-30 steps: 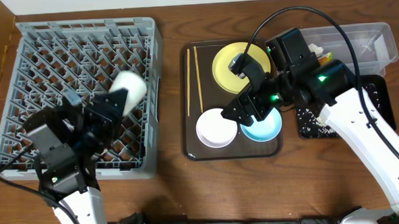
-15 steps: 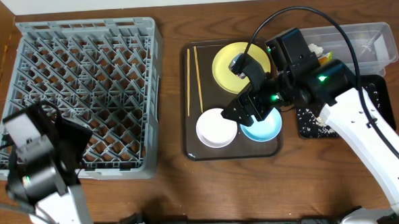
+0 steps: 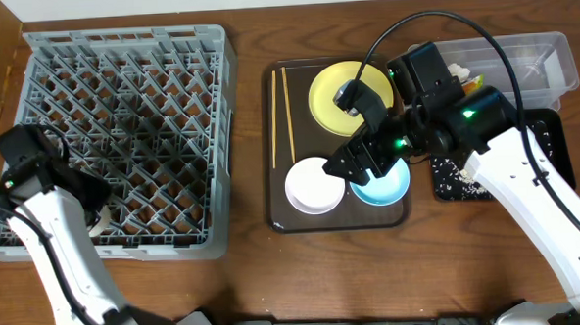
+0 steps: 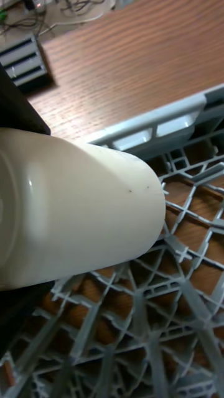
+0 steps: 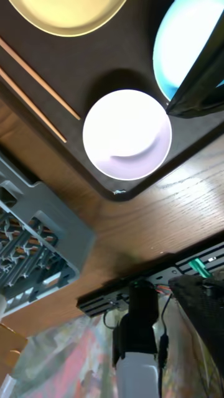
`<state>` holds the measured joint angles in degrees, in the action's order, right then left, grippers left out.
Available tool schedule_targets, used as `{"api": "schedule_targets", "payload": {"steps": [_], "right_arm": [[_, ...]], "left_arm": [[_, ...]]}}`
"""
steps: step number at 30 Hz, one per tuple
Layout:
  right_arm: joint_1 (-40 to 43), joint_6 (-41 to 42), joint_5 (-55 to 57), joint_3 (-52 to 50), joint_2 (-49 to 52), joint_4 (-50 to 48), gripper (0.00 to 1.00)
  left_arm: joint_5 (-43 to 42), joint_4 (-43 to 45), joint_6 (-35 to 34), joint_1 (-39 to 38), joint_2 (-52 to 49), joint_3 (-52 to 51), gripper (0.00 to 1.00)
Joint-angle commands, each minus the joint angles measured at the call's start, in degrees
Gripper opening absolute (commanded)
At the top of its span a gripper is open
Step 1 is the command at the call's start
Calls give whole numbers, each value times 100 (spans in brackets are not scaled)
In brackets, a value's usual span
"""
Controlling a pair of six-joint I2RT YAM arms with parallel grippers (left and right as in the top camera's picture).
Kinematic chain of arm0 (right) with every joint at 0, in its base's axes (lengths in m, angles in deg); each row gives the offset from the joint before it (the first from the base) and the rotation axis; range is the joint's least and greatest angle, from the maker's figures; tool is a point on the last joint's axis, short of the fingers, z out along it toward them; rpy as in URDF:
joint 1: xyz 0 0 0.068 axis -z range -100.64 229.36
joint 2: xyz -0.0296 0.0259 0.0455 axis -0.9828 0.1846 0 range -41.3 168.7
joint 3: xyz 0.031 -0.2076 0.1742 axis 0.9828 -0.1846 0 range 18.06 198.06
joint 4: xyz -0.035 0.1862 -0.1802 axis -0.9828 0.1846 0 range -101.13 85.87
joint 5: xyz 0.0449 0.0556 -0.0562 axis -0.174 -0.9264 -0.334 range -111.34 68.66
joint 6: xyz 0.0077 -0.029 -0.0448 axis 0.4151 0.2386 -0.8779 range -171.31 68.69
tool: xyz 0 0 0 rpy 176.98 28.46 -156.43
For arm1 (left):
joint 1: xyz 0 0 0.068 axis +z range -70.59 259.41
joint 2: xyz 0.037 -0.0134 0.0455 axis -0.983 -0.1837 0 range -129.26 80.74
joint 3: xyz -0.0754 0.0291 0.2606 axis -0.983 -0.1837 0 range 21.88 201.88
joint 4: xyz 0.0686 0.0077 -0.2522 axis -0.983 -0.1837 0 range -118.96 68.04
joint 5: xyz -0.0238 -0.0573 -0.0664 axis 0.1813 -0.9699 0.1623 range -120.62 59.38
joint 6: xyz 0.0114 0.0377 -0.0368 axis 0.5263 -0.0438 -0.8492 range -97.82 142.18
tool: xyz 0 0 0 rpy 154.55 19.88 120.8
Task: Sort waste into correct bins and load items into the dishwasher
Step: 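Carry the white cup with the left gripper into the dish rack, then release the cup in the rack and return the right arm to rest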
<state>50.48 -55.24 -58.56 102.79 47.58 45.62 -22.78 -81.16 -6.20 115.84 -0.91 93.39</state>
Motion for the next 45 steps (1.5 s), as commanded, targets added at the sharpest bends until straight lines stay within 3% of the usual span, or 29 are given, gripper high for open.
{"api": "schedule_targets", "payload": {"steps": [1,5,7,8,9,16,20,24,28,36,40,45], "right_arm": [[-44,44,-9,28,59,9,78],[-44,46,-9,28,59,9,78],[-44,46,-11,28,59,9,78],[-44,46,-9,28,59,9,78],[-44,44,-9,28,59,7,78],[-44,46,22,28,59,2,78],[-44,225,549,28,59,-20,78],[-44,1191,1462,28,59,-138,78],[-39,1637,1810,28,59,-271,79],[-44,1825,2197,28,59,-501,76],[-44,1825,2542,28,59,-540,74],[-46,1827,2538,28,59,-621,84]], "left_arm": [[-402,70,103,210,-236,26,50],[-1043,122,256,455,-378,26,58],[-1231,107,271,555,-334,28,75],[-1311,94,275,599,-291,39,89],[-1381,31,286,640,-227,74,93],[-1644,-466,522,584,413,568,97],[-2712,-544,1388,229,866,745,93],[-3204,-479,2376,-737,1362,826,93],[-3239,-393,3204,-2070,1871,826,93],[-2621,-468,3287,-3641,2470,824,99],[-2621,-514,3287,-3738,2520,824,99],[-2621,-514,3287,-3738,2507,824,99]]}}
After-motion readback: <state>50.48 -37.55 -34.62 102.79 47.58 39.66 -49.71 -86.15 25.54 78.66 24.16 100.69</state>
